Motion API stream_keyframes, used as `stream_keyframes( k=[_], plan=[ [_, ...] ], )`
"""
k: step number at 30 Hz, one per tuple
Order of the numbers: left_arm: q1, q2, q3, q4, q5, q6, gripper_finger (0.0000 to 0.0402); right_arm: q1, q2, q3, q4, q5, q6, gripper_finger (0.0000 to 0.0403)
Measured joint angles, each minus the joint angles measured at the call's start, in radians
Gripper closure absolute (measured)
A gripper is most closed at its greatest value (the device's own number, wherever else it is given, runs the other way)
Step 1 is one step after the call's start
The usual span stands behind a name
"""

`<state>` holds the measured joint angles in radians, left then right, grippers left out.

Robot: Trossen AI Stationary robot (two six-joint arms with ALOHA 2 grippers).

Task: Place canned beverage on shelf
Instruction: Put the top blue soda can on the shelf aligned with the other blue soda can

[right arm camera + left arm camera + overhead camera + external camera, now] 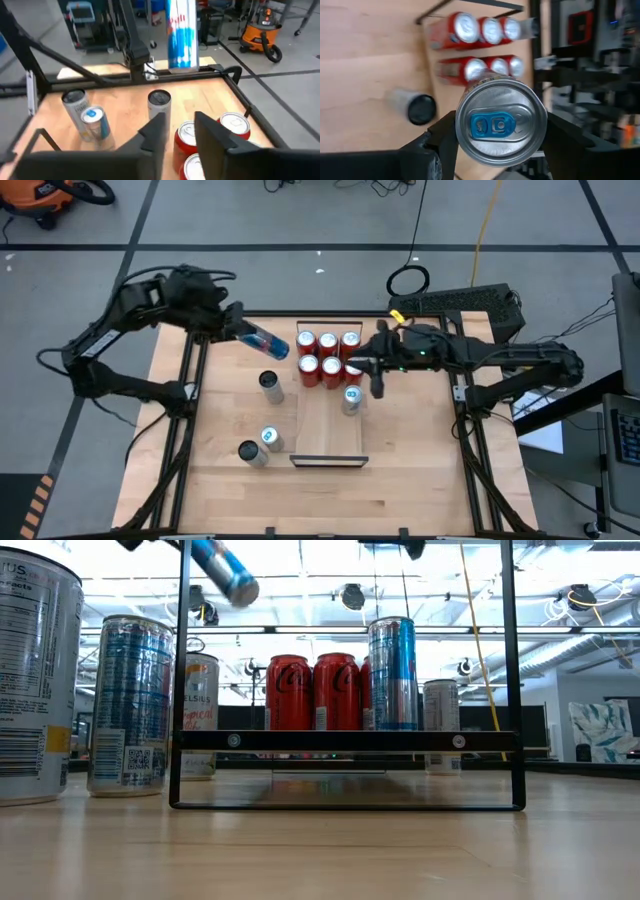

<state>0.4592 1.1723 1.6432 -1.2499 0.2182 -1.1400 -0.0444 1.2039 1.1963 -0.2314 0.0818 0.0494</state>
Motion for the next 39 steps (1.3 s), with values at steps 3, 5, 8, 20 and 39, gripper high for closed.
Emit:
stream_keyframes(
  k=[3, 5, 8, 20, 39],
  plan=[
    [-0.063, -0.016, 0.0, 0.052, -0.035, -0.074, 0.0185, 0.0, 0.057, 0.067, -0.004, -0.002, -0.067, 0.0271],
    [-0.106, -0.016, 0.0, 0.084, -0.055, -0.11, 0.0185, 0.0, 0.092, 0.107, -0.005, -0.003, -0.117, 0.0235],
    [-0.162, -0.007, 0.0, 0.136, -0.09, -0.159, 0.0185, 0.0, 0.131, 0.15, -0.006, -0.003, -0.166, 0.0179],
    [-0.31, 0.104, 0.0, 0.364, -0.213, -0.217, 0.0185, 0.0, 0.187, 0.186, -0.006, 0.013, -0.223, 0.0026],
    [-0.353, 0.201, 0.0, 0.493, -0.228, -0.242, 0.0185, 0.0, 0.187, 0.186, -0.116, 0.05, -0.309, 0.0025]
  ],
)
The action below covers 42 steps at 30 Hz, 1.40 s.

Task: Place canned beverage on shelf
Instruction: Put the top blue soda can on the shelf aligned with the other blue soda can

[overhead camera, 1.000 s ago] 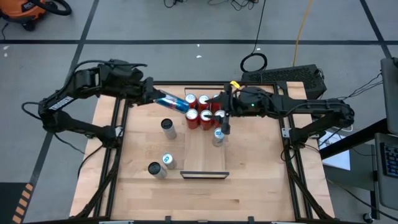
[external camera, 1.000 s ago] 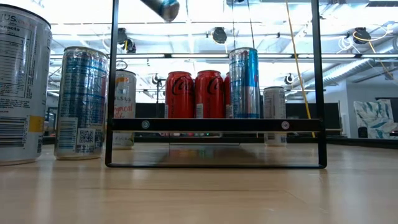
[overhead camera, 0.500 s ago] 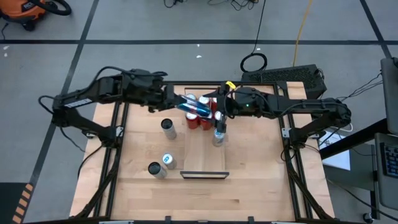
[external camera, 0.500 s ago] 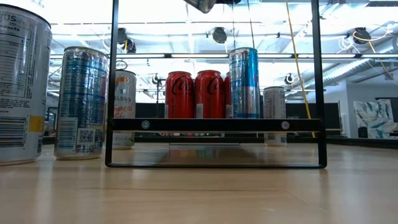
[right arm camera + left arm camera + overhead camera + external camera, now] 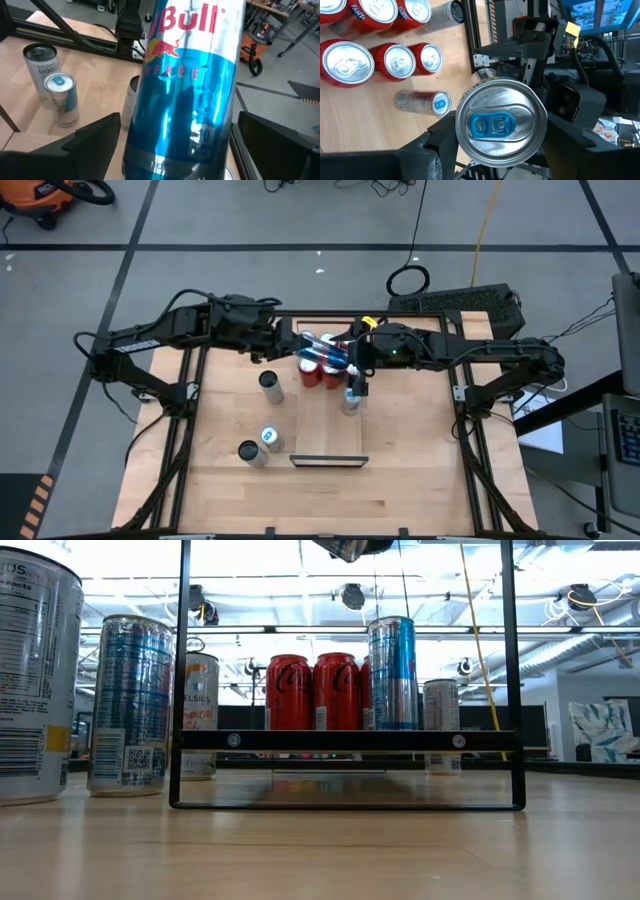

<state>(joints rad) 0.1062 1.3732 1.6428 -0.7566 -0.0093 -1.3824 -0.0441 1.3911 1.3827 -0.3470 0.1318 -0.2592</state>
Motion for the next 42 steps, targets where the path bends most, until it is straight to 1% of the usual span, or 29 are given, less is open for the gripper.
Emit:
stream_keyframes(
  k=[7, 10, 12, 19, 23, 25, 27, 30, 33, 35, 37, 42],
  plan=[
    [0.0, 0.0, 0.0, -0.001, 0.0, -0.019, 0.0185, 0.0, 0.0, 0.0, 0.002, 0.005, -0.017, 0.0026],
    [-0.004, 0.0, 0.0, -0.001, 0.0, -0.025, 0.0185, 0.0, 0.0, 0.0, 0.002, 0.035, -0.018, 0.0036],
    [-0.005, 0.0, 0.0, -0.001, -0.003, -0.027, 0.0185, 0.0, 0.0, 0.0, 0.001, 0.041, -0.017, 0.0057],
    [-0.009, 0.0, 0.0, -0.001, -0.011, -0.05, 0.0185, 0.0, 0.0, -0.001, -0.003, 0.021, -0.016, 0.0148],
    [-0.01, 0.0, 0.0, -0.001, -0.02, -0.052, 0.0184, 0.0, 0.0, -0.001, -0.004, 0.023, -0.014, 0.0185],
    [-0.011, 0.0, 0.0, -0.001, -0.025, -0.046, 0.0176, 0.0, 0.0, -0.001, -0.003, 0.025, -0.015, 0.0197],
    [-0.013, 0.0, 0.0, 0.0, -0.033, -0.028, 0.0159, 0.0, 0.0, -0.001, -0.002, 0.025, -0.016, 0.0201],
    [-0.019, 0.0, 0.0, 0.009, -0.064, 0.011, 0.0122, 0.0, 0.0, -0.001, -0.002, 0.022, -0.013, 0.0198],
    [-0.019, 0.0, 0.0, 0.02, -0.085, 0.053, 0.0088, 0.0, 0.0, -0.001, -0.003, 0.023, 0.015, 0.0196],
    [-0.019, 0.0, 0.0, 0.024, -0.108, 0.1, 0.0072, -0.001, 0.0, -0.001, -0.005, 0.023, 0.035, 0.0196],
    [-0.019, -0.001, 0.0, 0.033, -0.122, 0.165, 0.0062, -0.001, 0.0, -0.001, -0.006, 0.017, 0.057, 0.0196],
    [-0.017, -0.021, 0.0, 0.087, -0.134, 0.326, 0.0057, -0.004, -0.011, -0.001, -0.01, -0.074, 0.141, 0.0196]
  ],
)
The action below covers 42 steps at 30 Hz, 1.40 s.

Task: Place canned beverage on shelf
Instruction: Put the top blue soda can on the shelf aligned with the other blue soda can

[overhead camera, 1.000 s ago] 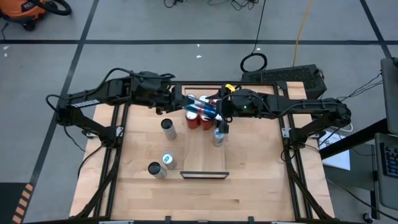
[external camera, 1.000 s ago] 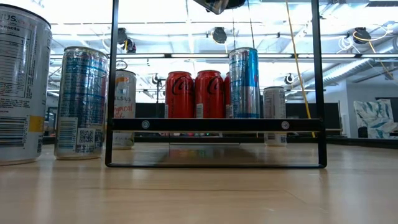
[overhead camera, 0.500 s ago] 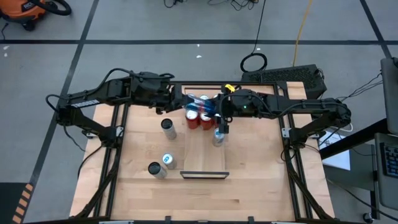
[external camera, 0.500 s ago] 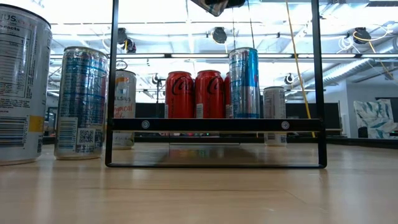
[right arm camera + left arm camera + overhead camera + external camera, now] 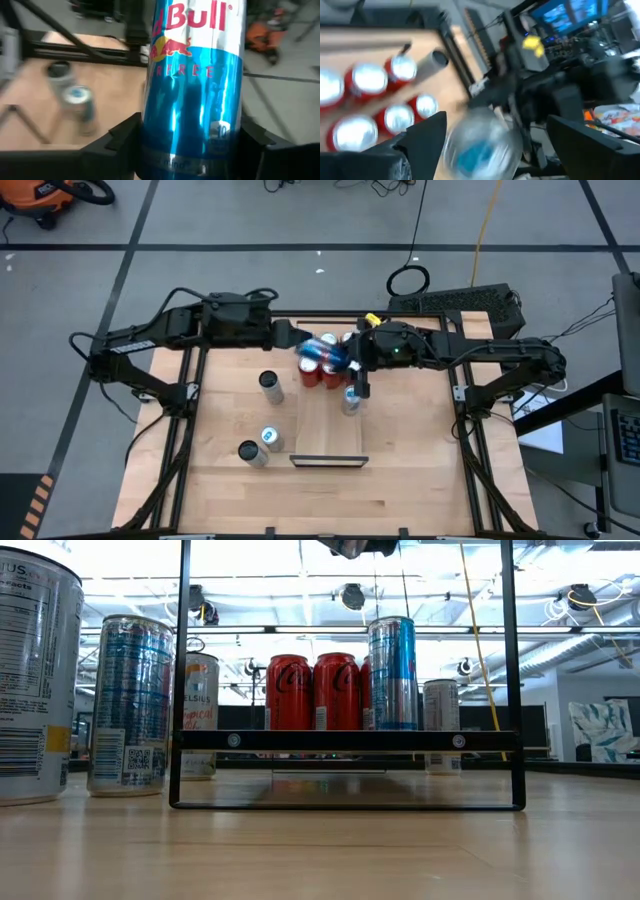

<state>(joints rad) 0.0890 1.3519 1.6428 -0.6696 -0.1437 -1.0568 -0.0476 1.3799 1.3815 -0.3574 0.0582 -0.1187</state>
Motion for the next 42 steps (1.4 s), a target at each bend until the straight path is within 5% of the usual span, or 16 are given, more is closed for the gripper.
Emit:
stream_keyframes(
  k=[8, 15, 26, 35, 42],
  plan=[
    [-0.01, -0.029, 0.0, 0.131, 0.02, 0.415, 0.0057, -0.014, -0.011, -0.001, -0.023, -0.25, 0.144, 0.0196],
    [-0.04, -0.028, 0.001, 0.226, 0.154, 0.818, 0.0056, -0.012, -0.01, -0.001, -0.013, -0.382, 0.262, 0.0196],
    [-0.046, -0.046, 0.0, 0.146, 0.378, 0.881, 0.0056, -0.012, -0.01, -0.001, 0.023, -0.432, 0.427, 0.0196],
    [-0.052, -0.066, 0.0, -0.007, 0.384, 0.965, 0.0056, -0.011, -0.011, -0.001, 0.063, -0.431, 0.452, 0.0196],
    [-0.052, -0.068, 0.0, -0.044, 0.291, 1.092, 0.0056, -0.012, -0.011, 0.0, 0.121, -0.454, 0.493, 0.0196]
  ],
)
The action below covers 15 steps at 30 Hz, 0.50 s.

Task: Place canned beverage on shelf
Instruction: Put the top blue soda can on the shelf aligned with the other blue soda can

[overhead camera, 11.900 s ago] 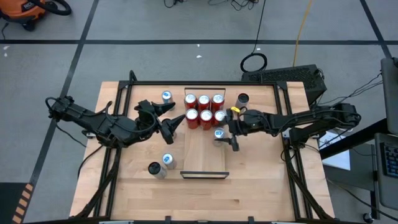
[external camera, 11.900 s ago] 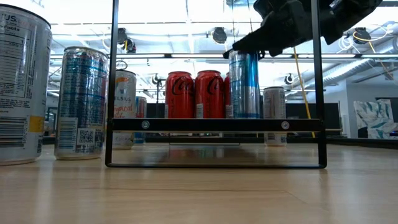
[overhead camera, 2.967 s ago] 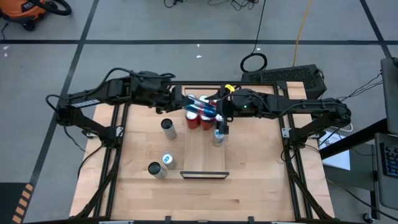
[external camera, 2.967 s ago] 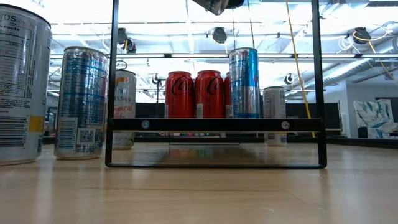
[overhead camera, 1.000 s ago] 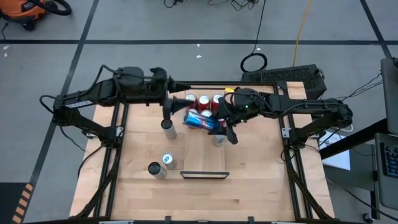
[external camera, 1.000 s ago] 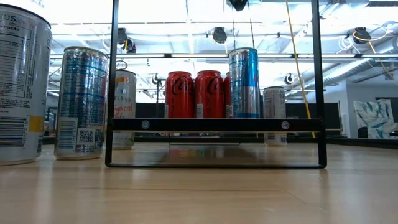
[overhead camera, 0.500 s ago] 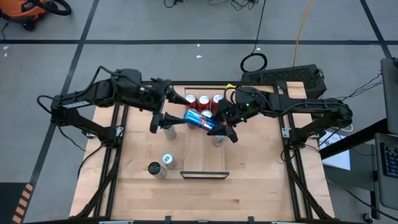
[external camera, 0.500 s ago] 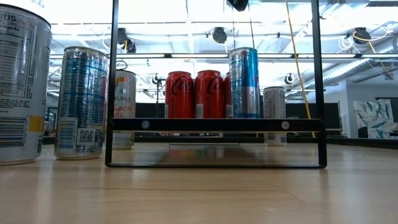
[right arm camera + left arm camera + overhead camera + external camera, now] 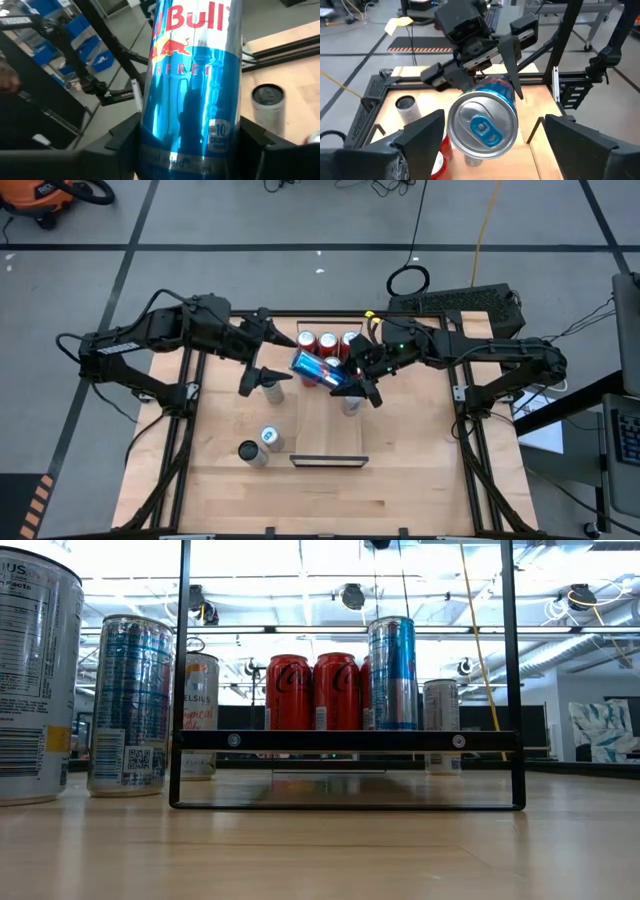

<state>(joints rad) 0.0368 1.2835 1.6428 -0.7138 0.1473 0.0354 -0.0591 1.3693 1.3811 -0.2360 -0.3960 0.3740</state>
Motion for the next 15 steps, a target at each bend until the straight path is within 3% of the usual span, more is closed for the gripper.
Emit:
stream_keyframes(
  k=[15],
  plan=[
    [0.003, 0.03, 0.002, 0.022, 0.037, 0.06, 0.0056, 0.0, 0.0, 0.0, 0.023, -0.006, 0.012, 0.0196]
  ],
)
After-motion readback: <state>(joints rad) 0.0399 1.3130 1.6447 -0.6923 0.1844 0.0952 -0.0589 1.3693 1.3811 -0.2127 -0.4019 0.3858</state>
